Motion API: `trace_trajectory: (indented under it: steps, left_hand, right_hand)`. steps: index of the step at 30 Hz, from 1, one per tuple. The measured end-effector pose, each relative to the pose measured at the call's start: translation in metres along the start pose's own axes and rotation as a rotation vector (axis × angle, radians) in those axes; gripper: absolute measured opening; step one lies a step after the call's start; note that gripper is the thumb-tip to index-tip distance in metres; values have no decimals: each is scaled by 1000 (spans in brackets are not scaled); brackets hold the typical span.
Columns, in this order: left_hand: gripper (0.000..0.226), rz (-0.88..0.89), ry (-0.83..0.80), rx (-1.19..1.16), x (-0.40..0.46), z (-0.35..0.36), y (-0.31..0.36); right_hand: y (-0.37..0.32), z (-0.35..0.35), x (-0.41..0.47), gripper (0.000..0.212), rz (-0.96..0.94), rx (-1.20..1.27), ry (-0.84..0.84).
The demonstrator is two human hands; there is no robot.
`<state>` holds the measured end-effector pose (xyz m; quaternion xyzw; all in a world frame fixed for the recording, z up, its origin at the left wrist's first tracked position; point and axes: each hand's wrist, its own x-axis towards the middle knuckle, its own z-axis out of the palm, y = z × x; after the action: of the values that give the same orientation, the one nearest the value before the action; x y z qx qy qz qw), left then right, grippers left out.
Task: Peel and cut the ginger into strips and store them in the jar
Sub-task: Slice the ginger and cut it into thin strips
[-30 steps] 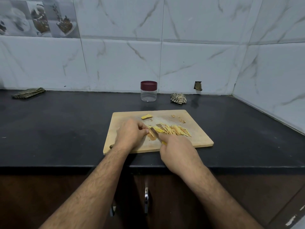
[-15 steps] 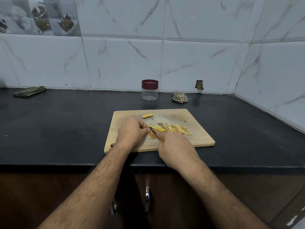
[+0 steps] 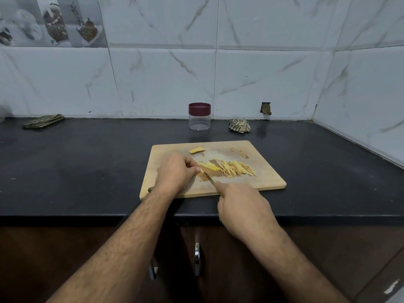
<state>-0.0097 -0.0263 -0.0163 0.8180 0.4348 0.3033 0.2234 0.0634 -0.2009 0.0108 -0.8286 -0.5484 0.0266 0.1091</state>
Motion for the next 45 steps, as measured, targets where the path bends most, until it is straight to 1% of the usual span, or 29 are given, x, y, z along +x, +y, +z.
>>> trace_trajectory:
  steps: [5,13,22,31,36,40,45]
  left_hand:
    - [25,1,-1,-9,0,0,1]
    - [23,-22,21,-44,-1,0,2]
    - [22,-33,-5,-28,0,0,0]
    - [18,-32,-13,-51,-1,-1,1]
    - [22,-24,-8,-45,0,0,0]
    - [20,-32,-15,-46,1,0,-1]
    - [25,-34,-4,-33,1,0,-1]
  right_hand:
    - [-4,0,6,45,11,60,76]
    - [6,2,6,56,74,118,62]
    - [7,0,9,49,23,168,113]
    - [-1,-4,22,47,-23,161,65]
    - [-3,-5,26,49,-16,154,31]
    - [-9,-7,31,51,6,142,-24]
    - [-10,-7,27,50,-18,107,-24]
